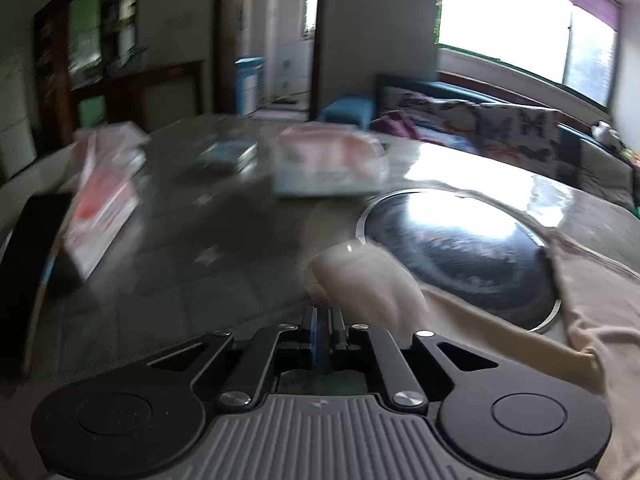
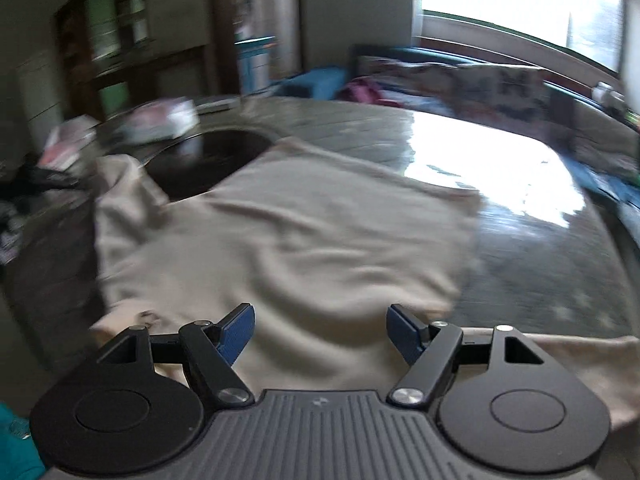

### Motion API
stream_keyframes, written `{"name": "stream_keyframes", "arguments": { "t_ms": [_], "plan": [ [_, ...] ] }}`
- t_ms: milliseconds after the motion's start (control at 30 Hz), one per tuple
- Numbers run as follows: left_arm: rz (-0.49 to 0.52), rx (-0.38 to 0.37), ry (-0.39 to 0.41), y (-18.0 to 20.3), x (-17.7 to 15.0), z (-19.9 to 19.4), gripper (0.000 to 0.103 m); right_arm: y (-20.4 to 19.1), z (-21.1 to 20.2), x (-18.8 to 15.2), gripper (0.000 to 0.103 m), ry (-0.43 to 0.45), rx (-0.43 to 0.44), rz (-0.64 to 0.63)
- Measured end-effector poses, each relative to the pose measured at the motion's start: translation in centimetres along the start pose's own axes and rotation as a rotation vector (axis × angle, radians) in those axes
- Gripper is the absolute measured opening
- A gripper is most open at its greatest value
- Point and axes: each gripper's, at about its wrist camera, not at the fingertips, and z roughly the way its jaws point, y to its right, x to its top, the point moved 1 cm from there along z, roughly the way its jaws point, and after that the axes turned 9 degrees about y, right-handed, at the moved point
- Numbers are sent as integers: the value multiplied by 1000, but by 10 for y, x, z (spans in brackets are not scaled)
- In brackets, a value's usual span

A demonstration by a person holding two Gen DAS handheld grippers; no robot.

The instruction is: Fold clothes

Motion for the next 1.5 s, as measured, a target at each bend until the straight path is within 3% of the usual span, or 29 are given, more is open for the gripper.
{"name": "stream_keyframes", "arguments": {
  "t_ms": [100, 200, 467, 600, 700, 967, 1100, 1233, 1500],
  "plan": [
    [-8, 7, -12, -5, -3, -4, 7, -20, 6, -2, 72, -17, 69, -38],
    [13, -51, -6, 6, 1, -13, 7, -33, 10, -5, 64, -37, 116, -61],
    [203, -436, 2, 97, -10, -55, 7, -49, 11, -10, 34, -84, 184, -108],
    [342, -618, -19, 142, -33, -69, 8, -52, 10, -15, 28, -97, 199, -124],
    [403, -673, -54, 161, -49, -70, 8, -54, 8, -16, 28, -103, 212, -133],
    [461, -737, -97, 157, -63, -79, 8, -57, 1, -19, 29, -127, 252, -176],
    [472, -751, -139, 160, -54, -73, 9, -54, -2, -13, 31, -144, 280, -174],
    [401, -741, -122, 168, -28, -61, 10, -42, -6, 1, 32, -113, 287, -137],
    [326, -700, -110, 208, -5, -19, 10, 16, 23, 38, 35, -58, 110, -81]
  ]
}}
